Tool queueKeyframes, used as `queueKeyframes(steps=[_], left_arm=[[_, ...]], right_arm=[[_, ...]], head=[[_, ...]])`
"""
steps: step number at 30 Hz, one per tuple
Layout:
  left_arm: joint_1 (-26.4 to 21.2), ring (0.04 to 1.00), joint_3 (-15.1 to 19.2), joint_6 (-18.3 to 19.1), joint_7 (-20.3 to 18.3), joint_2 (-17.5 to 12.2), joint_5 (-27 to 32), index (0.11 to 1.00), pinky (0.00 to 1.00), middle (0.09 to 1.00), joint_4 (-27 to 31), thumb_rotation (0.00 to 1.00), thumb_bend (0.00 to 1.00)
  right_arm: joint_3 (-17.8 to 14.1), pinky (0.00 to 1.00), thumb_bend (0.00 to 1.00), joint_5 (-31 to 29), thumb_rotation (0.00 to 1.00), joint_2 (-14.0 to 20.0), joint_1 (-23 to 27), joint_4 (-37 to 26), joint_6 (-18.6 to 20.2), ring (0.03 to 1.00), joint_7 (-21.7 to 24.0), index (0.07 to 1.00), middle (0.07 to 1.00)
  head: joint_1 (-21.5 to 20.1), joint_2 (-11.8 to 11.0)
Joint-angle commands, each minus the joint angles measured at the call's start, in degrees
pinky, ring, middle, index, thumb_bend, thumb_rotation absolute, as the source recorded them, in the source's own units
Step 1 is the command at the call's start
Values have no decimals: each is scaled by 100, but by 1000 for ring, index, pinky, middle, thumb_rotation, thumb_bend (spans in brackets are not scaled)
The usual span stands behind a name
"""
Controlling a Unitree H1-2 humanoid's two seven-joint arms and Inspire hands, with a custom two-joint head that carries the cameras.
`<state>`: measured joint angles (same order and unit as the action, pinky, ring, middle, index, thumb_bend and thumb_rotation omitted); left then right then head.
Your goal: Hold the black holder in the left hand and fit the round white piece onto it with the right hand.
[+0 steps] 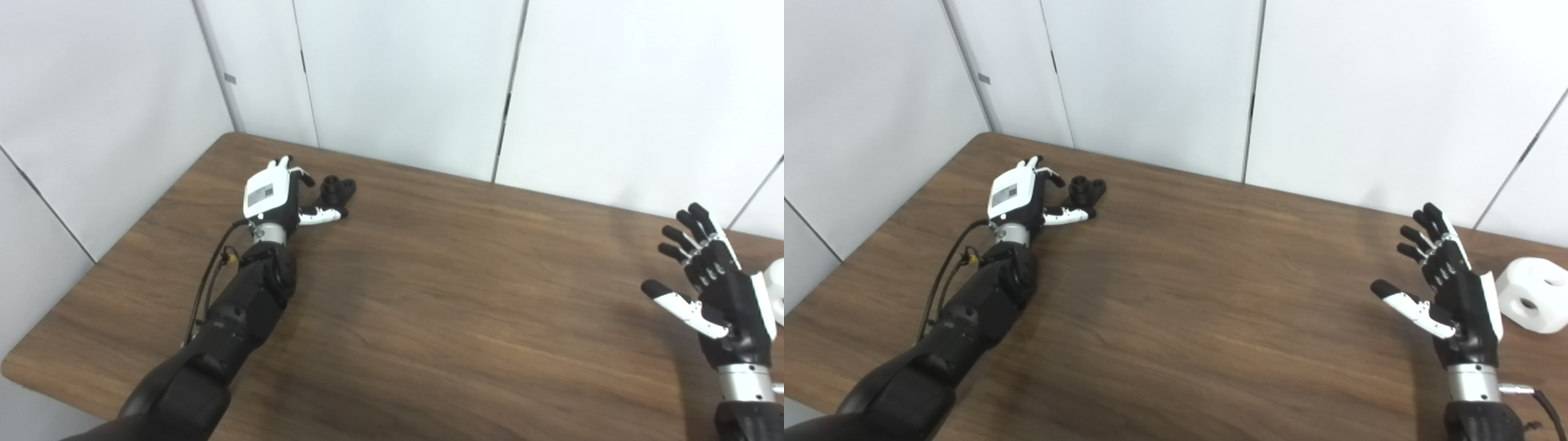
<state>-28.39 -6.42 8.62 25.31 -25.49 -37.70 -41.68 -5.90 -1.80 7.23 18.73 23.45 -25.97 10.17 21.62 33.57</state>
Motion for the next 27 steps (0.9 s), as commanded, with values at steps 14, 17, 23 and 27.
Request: queueKeyframes(steps=[14, 17, 23, 27], left_arm=[[-255, 830, -319, -302, 176, -219, 78, 481, 748, 784, -289, 76, 524], [-247, 834, -360, -160, 22, -229, 78, 482, 745, 793, -221, 74, 524], [-223, 837, -436, -4, -148, -254, 71, 482, 745, 800, -90, 73, 524], [-177, 844, -470, -175, -283, -288, 160, 482, 746, 814, -39, 71, 524]], right_arm=[[3, 774, 808, 11, 377, -39, -666, 146, -95, 840, -174, 915, 904], [6, 775, 810, 7, 384, -33, -668, 151, -95, 839, -186, 912, 903], [13, 772, 804, 33, 386, -34, -685, 98, -93, 827, -245, 908, 898], [38, 769, 795, 89, 396, -16, -688, 75, -93, 826, -302, 910, 894]], head=[[-16, 90], [-22, 96], [-44, 108], [-62, 104]])
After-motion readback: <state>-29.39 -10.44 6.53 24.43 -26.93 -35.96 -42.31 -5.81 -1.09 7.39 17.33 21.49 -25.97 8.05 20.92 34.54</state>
